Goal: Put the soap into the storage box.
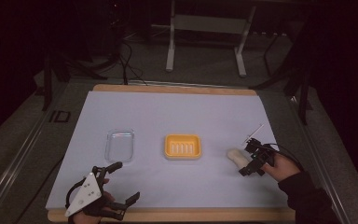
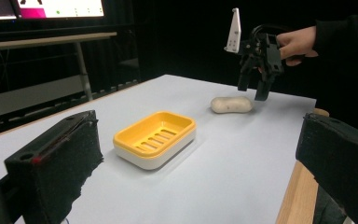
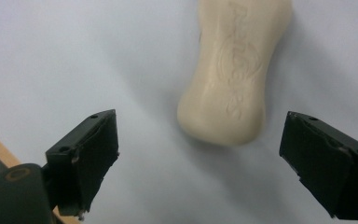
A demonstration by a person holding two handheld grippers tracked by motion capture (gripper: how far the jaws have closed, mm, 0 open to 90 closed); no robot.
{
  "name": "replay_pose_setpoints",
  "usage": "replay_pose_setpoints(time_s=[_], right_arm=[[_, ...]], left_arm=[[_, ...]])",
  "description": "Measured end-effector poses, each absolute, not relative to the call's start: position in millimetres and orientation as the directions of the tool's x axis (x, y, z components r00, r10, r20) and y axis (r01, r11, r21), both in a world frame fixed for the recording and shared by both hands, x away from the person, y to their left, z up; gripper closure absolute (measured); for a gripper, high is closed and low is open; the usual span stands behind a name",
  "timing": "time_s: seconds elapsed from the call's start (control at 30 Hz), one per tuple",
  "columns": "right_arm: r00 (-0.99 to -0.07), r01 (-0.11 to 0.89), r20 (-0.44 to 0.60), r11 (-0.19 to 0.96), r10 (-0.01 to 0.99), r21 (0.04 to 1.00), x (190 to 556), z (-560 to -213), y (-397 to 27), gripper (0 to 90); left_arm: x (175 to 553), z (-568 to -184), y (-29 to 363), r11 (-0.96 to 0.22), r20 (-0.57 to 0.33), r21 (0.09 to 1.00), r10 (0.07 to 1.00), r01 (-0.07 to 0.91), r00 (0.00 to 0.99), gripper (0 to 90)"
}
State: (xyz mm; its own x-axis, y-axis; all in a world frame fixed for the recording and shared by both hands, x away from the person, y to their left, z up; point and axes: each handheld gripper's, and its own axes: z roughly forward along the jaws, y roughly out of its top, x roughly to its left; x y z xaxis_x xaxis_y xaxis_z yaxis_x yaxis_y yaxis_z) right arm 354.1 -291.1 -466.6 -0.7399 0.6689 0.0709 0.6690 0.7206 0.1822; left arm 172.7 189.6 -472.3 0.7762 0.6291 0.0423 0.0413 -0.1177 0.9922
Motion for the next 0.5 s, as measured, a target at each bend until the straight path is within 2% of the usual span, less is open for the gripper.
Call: replay_pose_setpoints(time_s=[0.3, 0.47, 0.5], right_arm=[[-0.767, 0.624, 0.086, 0.709, 0.636, 0.328, 354.6, -462.6, -290.7, 13.1], [-0.775, 0.602, 0.055, 0.709, 0.629, 0.367, 354.4, -462.7, -289.0, 13.2], [-0.777, 0.582, 0.012, 0.712, 0.629, 0.393, 354.5, -464.3, -288.4, 13.5]], left_arm=[[173.3, -472.5, 189.0, -0.119, 0.043, 0.992, 0.624, 0.041, 0.780, 0.2], [173.1, -472.4, 188.8, -0.120, 0.044, 0.992, 0.621, 0.040, 0.783, 0.2], [173.0, -472.3, 188.9, -0.122, 0.046, 0.992, 0.621, 0.039, 0.783, 0.2]])
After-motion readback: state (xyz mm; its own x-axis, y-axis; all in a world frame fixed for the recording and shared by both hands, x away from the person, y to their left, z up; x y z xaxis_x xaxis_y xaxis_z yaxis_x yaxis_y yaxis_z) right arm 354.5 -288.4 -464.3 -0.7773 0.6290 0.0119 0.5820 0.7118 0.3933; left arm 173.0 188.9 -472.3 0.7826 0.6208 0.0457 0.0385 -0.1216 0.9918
